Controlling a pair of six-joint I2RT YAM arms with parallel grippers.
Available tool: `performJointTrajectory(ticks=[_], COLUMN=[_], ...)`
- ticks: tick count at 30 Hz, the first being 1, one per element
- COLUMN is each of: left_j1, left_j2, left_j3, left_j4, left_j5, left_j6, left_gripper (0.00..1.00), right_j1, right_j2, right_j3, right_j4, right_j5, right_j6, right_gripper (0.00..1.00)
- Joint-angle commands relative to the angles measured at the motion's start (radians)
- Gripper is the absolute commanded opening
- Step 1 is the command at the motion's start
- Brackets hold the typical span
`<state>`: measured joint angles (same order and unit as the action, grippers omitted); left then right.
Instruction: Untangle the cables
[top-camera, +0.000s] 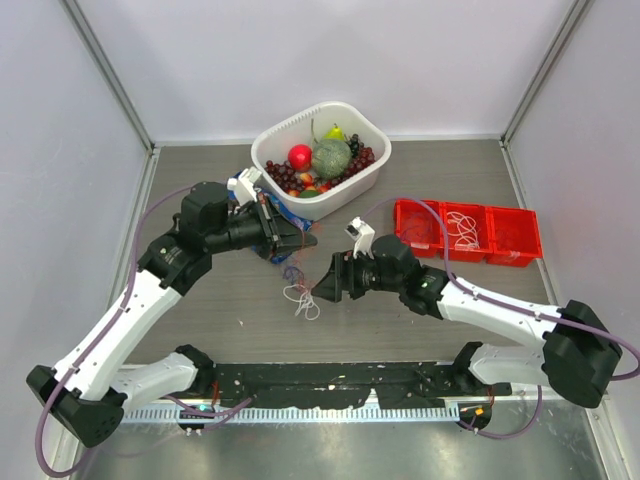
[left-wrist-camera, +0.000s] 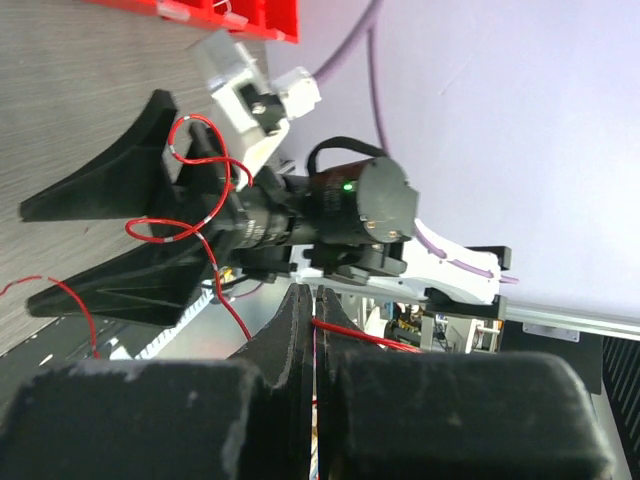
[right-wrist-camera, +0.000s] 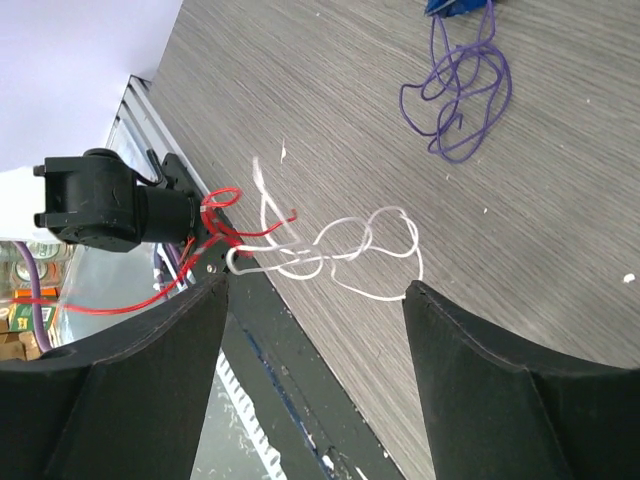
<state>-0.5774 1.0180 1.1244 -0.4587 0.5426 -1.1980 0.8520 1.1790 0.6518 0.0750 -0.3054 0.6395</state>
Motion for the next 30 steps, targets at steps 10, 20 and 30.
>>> performJointTrajectory(ticks=[10,20,30], left_j1=[0.004,0.002,0.004], left_j2=[0.050,0.060,0.037], left_j3=[0.202,0.213,0.271], left_j4=[0.057,0.063,0.118], left_j5=[0.040,0.062,0.060], left_j6=[-0.015,-0.037,-0.017], left_gripper=[0.00,0.00,0.00], right_j1=[0.039,0.042,0.041], right_j2=[0.048,0.059,0.071], right_j3=[-0.014,-0.004,0.019], right_j4=[0.247,0.307,0.152], right_j5=[-0.029,0.072,0.204], right_j6=[-0.008,0.032,0.025], right_gripper=[0.63,0.42,0.01])
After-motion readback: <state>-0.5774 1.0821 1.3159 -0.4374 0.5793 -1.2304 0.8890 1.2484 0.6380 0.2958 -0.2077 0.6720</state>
